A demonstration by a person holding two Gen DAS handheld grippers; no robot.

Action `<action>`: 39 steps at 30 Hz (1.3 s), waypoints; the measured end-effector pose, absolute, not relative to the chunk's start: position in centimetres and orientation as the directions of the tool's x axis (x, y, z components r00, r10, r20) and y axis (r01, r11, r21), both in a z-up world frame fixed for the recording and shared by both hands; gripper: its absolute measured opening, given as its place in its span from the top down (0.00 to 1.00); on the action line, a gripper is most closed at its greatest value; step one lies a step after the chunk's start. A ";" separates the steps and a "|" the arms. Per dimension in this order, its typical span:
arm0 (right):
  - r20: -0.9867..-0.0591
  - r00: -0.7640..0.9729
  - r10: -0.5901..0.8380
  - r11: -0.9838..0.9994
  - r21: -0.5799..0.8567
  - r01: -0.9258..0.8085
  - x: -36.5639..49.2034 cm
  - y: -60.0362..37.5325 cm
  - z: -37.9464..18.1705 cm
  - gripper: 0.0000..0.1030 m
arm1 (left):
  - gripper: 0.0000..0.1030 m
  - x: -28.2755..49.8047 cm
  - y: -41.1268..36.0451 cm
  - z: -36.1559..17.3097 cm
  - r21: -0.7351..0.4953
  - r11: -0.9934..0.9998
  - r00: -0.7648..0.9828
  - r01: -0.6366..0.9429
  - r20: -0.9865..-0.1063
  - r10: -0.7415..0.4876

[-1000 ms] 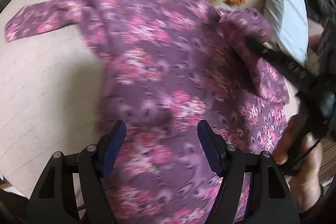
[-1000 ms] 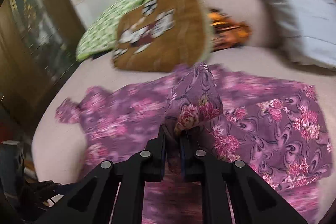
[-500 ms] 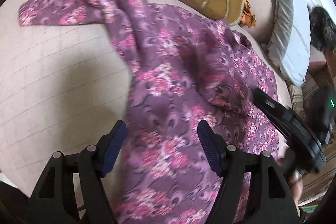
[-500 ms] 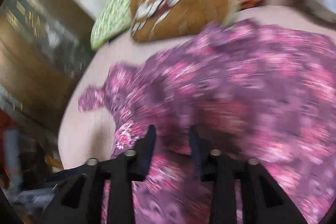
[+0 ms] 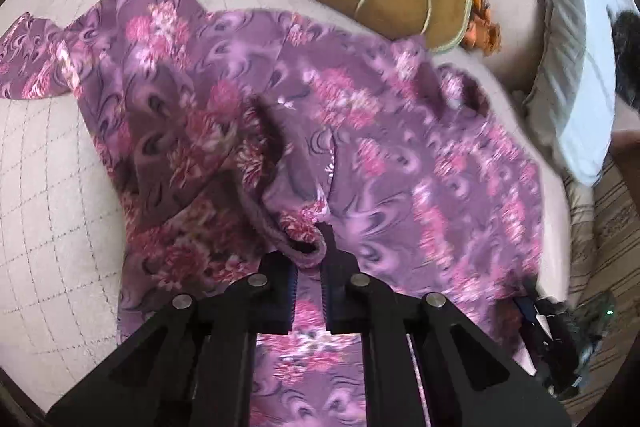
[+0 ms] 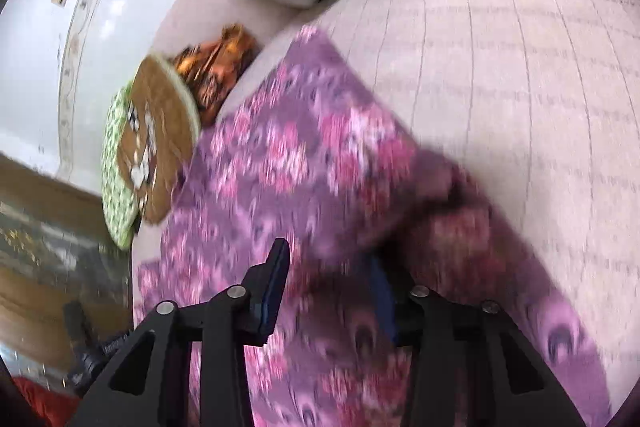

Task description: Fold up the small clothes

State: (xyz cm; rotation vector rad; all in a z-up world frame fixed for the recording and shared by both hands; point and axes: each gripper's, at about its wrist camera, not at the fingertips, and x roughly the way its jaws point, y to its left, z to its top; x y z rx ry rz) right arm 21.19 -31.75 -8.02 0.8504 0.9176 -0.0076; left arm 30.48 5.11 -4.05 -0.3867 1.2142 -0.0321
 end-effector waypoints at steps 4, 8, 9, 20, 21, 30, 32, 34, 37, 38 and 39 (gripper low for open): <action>-0.656 0.687 0.314 0.727 0.631 0.270 21.4 -31.3 -5.7 0.96 | 0.93 29.6 5.5 -2.7 -0.283 0.940 0.395 -0.188 -0.899 -0.192; -0.760 0.581 0.290 0.755 0.555 0.350 21.5 -31.7 -9.3 0.96 | 0.91 29.3 5.5 -6.9 -0.244 0.942 0.296 -0.229 -0.940 -0.172; -0.754 0.583 0.304 0.742 0.571 0.351 21.2 -31.9 -9.9 0.98 | 0.90 29.1 5.8 -6.9 -0.255 0.940 0.318 -0.226 -0.932 -0.176; -0.750 0.582 0.316 0.890 0.446 0.092 20.1 -23.2 -2.7 0.87 | 0.46 25.6 14.3 -1.9 -0.315 0.928 0.416 -0.197 -0.884 -0.212; -0.753 0.572 0.325 0.904 0.426 0.048 20.5 -21.5 -2.3 0.86 | 0.45 25.6 16.4 -1.6 -0.315 0.921 0.426 -0.229 -0.883 -0.197; -0.795 0.477 0.374 0.923 0.371 -0.104 22.1 -12.3 -3.8 0.78 | 0.44 29.0 36.5 -2.9 -0.321 0.765 0.360 -0.558 -0.924 -0.126; -0.802 0.455 0.386 0.918 0.385 -0.101 22.1 -11.8 -4.5 0.77 | 0.44 30.1 39.5 -3.7 -0.319 0.731 0.339 -0.603 -0.932 -0.128; -0.810 0.430 0.399 0.912 0.399 -0.096 22.2 -11.2 -5.2 0.77 | 0.43 31.0 41.3 -4.7 -0.316 0.711 0.324 -0.628 -0.937 -0.131; -0.819 0.408 0.403 0.912 0.397 -0.103 22.7 -10.2 -5.7 0.77 | 0.43 32.5 42.9 -6.0 -0.299 0.700 0.300 -0.649 -0.946 -0.125; -0.821 0.404 0.402 0.913 0.394 -0.107 22.8 -9.9 -5.8 0.77 | 0.43 33.0 43.1 -6.5 -0.288 0.701 0.287 -0.652 -0.950 -0.123; -0.823 0.400 0.403 0.913 0.392 -0.113 22.9 -9.6 -5.9 0.77 | 0.43 33.6 43.3 -7.0 -0.277 0.701 0.275 -0.657 -0.954 -0.118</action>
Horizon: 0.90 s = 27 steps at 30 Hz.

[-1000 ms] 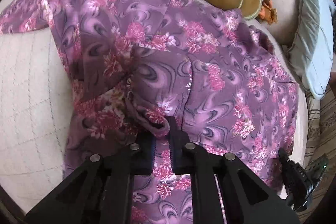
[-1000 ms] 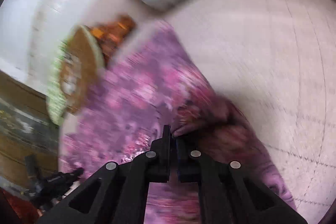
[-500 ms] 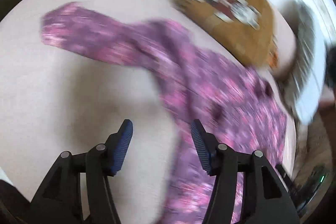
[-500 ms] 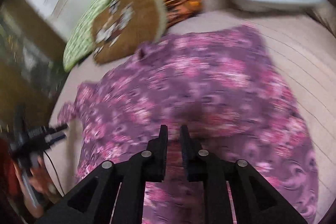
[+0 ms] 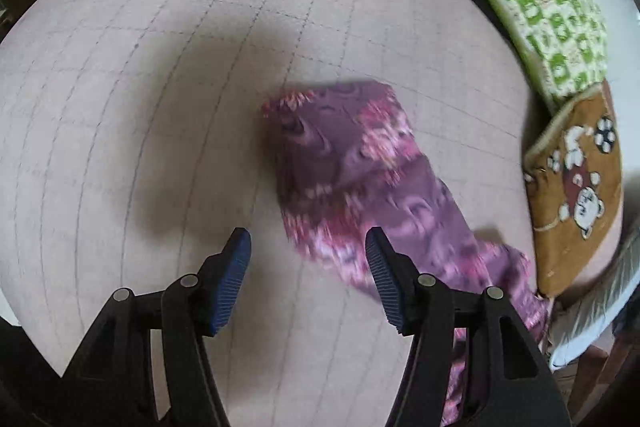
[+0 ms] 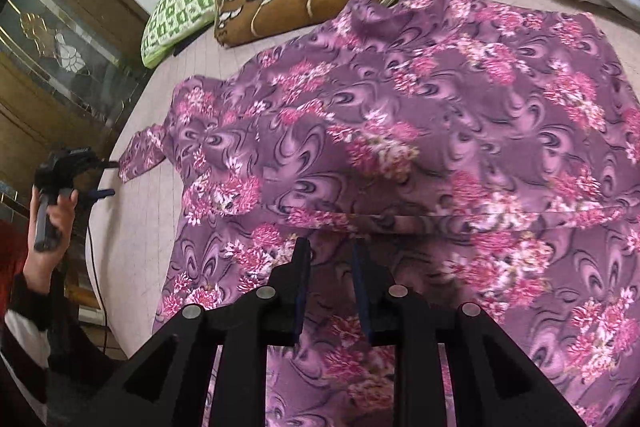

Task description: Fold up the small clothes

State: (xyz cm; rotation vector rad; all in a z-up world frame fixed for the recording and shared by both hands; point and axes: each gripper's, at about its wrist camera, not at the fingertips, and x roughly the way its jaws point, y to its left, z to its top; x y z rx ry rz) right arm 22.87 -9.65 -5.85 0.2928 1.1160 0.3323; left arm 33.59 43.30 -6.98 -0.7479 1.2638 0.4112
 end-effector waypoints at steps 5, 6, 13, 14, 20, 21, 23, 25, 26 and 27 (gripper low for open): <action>-0.827 0.388 0.408 0.912 0.387 -0.134 23.2 -8.5 -6.0 0.76 | 0.34 35.0 43.3 -7.4 -0.306 0.674 0.333 -0.672 -0.938 -0.094; -0.826 0.384 0.412 0.910 0.390 -0.137 23.2 -8.3 -6.0 0.76 | 0.34 35.2 43.1 -7.4 -0.320 0.675 0.348 -0.665 -0.932 -0.100; -0.826 0.382 0.416 0.909 0.390 -0.148 23.3 -7.7 -6.1 0.76 | 0.87 35.2 41.3 -6.8 -0.337 0.715 0.421 -0.613 -0.905 -0.065; -0.824 0.385 0.415 0.909 0.389 -0.147 23.3 -7.8 -6.0 0.76 | 0.87 35.1 40.7 -6.0 -0.340 0.728 0.442 -0.595 -0.895 -0.057; -0.819 0.400 0.412 0.910 0.390 -0.139 22.7 -8.7 -5.4 0.76 | 0.87 33.8 35.8 1.1 -0.367 0.833 0.588 -0.414 -0.806 -0.062; -0.818 0.403 0.411 0.911 0.390 -0.137 22.6 -8.8 -5.3 0.76 | 0.87 33.2 34.9 2.4 -0.368 0.848 0.611 -0.380 -0.789 -0.069; -0.814 0.410 0.412 0.910 0.392 -0.136 22.2 -9.1 -4.9 0.76 | 0.87 32.5 33.3 4.4 -0.372 0.871 0.638 -0.322 -0.764 -0.090; -0.809 0.420 0.411 0.910 0.390 -0.138 21.6 -9.5 -4.4 0.76 | 0.87 31.8 31.1 6.2 -0.367 0.892 0.661 -0.266 -0.743 -0.109; -0.807 0.423 0.411 0.910 0.391 -0.138 21.4 -9.8 -4.2 0.76 | 0.87 31.3 29.6 7.2 -0.362 0.904 0.673 -0.228 -0.729 -0.122; -0.805 0.427 0.412 0.910 0.392 -0.138 21.1 -10.1 -4.0 0.76 | 0.87 31.0 28.5 7.9 -0.355 0.913 0.680 -0.202 -0.722 -0.130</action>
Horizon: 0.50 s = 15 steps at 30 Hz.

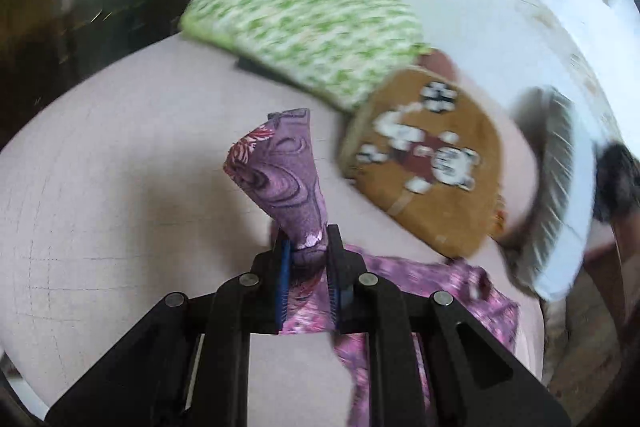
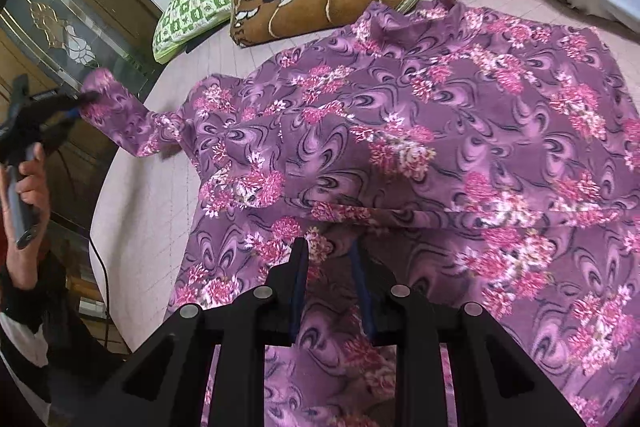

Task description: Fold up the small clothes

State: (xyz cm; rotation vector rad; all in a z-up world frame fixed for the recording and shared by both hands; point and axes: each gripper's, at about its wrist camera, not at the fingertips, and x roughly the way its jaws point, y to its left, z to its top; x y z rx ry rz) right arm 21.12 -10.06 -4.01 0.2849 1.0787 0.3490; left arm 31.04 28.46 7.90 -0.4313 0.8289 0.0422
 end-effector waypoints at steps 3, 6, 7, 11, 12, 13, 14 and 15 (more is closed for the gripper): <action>-0.798 0.444 0.407 0.911 0.391 -0.134 20.4 -11.0 -3.3 0.76 | 0.87 30.9 24.3 9.9 -0.329 0.938 0.696 -0.108 -0.699 -0.165; -0.792 0.461 0.401 0.912 0.394 -0.116 19.7 -12.4 -2.9 0.76 | 0.87 30.4 19.7 11.3 -0.290 0.957 0.704 -0.016 -0.683 -0.195; -0.791 0.466 0.397 0.912 0.395 -0.107 19.4 -12.9 -2.9 0.76 | 0.87 30.2 18.3 11.7 -0.280 0.960 0.702 0.008 -0.682 -0.205; -0.788 0.480 0.386 0.912 0.403 -0.073 18.2 -15.3 -2.9 0.76 | 0.87 30.6 11.5 11.3 -0.260 0.959 0.666 0.109 -0.697 -0.265; -0.787 0.483 0.383 0.913 0.403 -0.065 17.9 -16.0 -2.9 0.76 | 0.87 30.8 9.7 10.6 -0.262 0.956 0.648 0.134 -0.706 -0.284; -0.787 0.487 0.379 0.912 0.406 -0.055 17.6 -16.7 -3.0 0.76 | 0.87 31.1 8.0 10.0 -0.262 0.953 0.632 0.151 -0.716 -0.297; -0.786 0.490 0.376 0.911 0.409 -0.043 17.4 -17.5 -3.1 0.75 | 0.87 31.4 6.1 9.3 -0.265 0.949 0.612 0.168 -0.727 -0.312; -0.786 0.494 0.372 0.910 0.414 -0.026 17.2 -18.4 -3.2 0.76 | 0.87 31.7 3.9 8.4 -0.264 0.946 0.588 0.187 -0.741 -0.323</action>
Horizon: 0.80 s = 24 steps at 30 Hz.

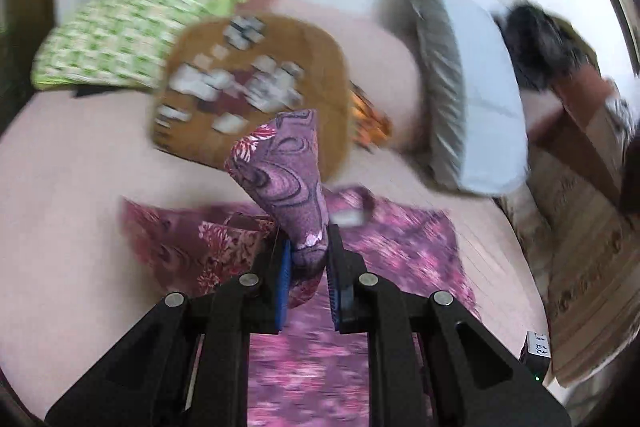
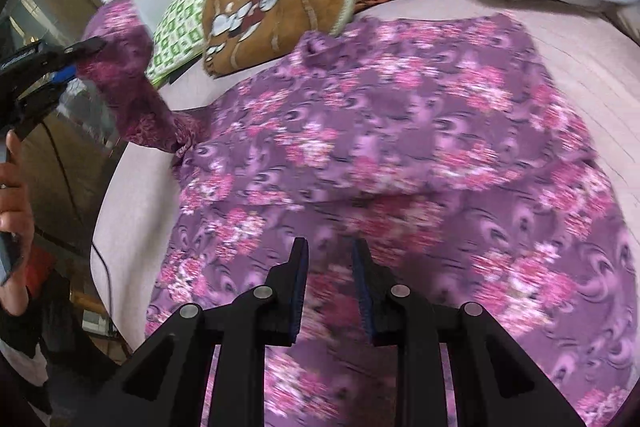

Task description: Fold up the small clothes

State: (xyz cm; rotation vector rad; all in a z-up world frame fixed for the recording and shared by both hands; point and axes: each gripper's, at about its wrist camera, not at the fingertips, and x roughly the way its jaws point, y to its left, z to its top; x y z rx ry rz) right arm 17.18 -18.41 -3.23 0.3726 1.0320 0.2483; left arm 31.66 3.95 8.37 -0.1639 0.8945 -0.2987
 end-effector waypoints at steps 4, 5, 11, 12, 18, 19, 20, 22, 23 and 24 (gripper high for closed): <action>-0.793 0.497 0.352 0.905 0.425 0.038 16.3 -21.7 -4.2 0.75 | 0.87 32.8 -3.5 4.1 -0.259 0.939 0.484 0.226 -0.807 -0.339; -0.795 0.498 0.346 0.904 0.425 0.051 16.2 -22.4 -4.4 0.75 | 0.87 33.0 -5.1 2.9 -0.256 0.939 0.456 0.231 -0.824 -0.337; -0.805 0.498 0.322 0.898 0.426 0.108 15.5 -25.4 -5.7 0.75 | 0.86 33.1 -10.8 -2.4 -0.205 0.950 0.343 0.237 -0.897 -0.279; -0.805 0.498 0.322 0.896 0.428 0.114 15.6 -25.6 -5.9 0.75 | 0.85 33.0 -11.0 -2.8 -0.207 0.950 0.328 0.235 -0.903 -0.278; -0.780 0.526 0.339 0.887 0.451 0.098 17.4 -26.0 -5.4 0.65 | 0.65 31.4 -7.1 0.6 -0.324 0.909 0.303 0.262 -0.867 -0.397; -0.771 0.537 0.341 0.888 0.452 0.084 18.0 -25.7 -5.0 0.63 | 0.51 30.9 -5.6 1.6 -0.342 0.905 0.321 0.254 -0.853 -0.413; -0.758 0.552 0.347 0.889 0.453 0.063 18.6 -25.3 -4.5 0.58 | 0.42 30.5 -3.7 2.6 -0.355 0.904 0.352 0.237 -0.836 -0.421; -0.734 0.576 0.360 0.891 0.453 0.020 19.9 -24.5 -3.7 0.52 | 0.37 29.9 0.1 4.1 -0.367 0.909 0.409 0.197 -0.812 -0.417; -0.722 0.585 0.369 0.891 0.454 -0.002 20.7 -24.0 -3.4 0.48 | 0.37 29.7 2.0 4.4 -0.362 0.917 0.429 0.170 -0.810 -0.399; -0.717 0.587 0.376 0.890 0.456 -0.013 21.2 -23.6 -3.3 0.44 | 0.37 29.6 3.8 4.4 -0.347 0.928 0.450 0.134 -0.813 -0.369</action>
